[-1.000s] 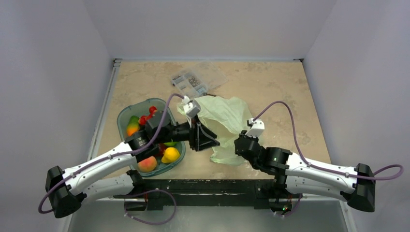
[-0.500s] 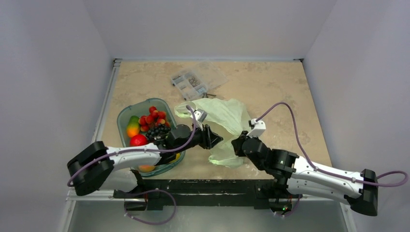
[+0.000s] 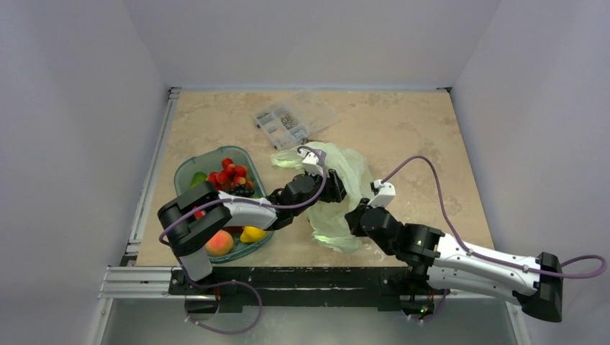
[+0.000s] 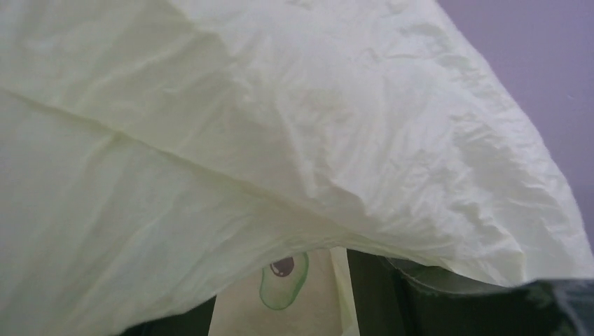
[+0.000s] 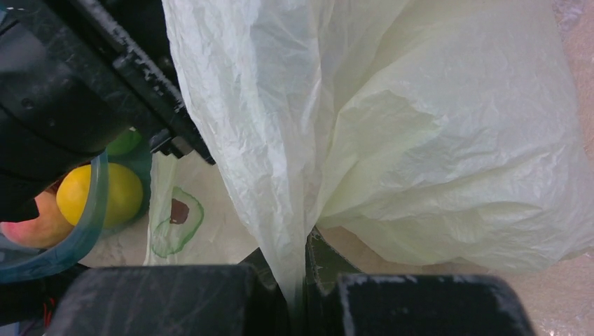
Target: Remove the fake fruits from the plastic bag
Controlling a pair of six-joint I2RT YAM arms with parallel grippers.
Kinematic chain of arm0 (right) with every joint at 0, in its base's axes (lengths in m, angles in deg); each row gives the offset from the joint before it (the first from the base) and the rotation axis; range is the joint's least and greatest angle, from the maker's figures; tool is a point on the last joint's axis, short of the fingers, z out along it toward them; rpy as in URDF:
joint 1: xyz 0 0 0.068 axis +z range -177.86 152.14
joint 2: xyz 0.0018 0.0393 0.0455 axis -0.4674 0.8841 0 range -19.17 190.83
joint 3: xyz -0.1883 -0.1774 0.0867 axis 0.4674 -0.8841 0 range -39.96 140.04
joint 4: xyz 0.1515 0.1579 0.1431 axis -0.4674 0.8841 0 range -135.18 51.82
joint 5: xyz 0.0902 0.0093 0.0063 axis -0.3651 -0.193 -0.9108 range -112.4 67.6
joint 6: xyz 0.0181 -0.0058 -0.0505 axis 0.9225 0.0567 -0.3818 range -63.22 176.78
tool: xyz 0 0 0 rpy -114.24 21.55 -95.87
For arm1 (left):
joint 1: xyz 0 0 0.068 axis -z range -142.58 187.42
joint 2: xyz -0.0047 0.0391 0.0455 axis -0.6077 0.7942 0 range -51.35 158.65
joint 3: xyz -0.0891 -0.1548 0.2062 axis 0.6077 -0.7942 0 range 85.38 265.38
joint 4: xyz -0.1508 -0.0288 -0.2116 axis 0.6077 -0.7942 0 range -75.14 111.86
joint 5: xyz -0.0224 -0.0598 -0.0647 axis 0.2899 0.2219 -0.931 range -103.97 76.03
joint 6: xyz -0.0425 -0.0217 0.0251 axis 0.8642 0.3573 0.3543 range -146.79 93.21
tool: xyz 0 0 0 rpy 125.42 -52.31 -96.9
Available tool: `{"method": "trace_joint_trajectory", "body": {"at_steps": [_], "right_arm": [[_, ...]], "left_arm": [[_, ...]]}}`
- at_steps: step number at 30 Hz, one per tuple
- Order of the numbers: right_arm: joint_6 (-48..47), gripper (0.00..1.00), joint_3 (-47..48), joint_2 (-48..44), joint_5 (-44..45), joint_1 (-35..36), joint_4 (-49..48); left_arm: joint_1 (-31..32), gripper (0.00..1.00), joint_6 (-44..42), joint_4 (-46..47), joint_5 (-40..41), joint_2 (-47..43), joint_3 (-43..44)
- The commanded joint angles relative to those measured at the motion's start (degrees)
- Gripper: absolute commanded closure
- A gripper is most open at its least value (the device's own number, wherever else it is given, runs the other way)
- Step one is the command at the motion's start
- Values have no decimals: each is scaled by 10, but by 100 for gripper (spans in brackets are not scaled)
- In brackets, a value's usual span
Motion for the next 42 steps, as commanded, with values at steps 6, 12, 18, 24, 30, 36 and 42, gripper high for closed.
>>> {"method": "trace_joint_trajectory", "body": {"at_steps": [6,12,18,24,30,36,42], "right_arm": [[-3,100,15,-5,10,-1,1],[-14,100,21,3,3,-1,-7],[-21,100,25,-2,9,-1,-3],[-23,100,28,-3,11,-1,-1],[-24,100,34,-10,15,-1,13],[-23,100,33,-22,21,-1,20],[-22,100,35,-23,25,-1,23]], "left_arm": [[10,28,46,-11,160,73,76],[21,4,60,8,269,143,117],[28,0,116,-64,301,177,171],[28,13,161,-66,301,221,195],[27,22,201,-85,291,254,219],[26,41,191,-103,298,254,228],[23,60,118,-23,284,239,200]]}}
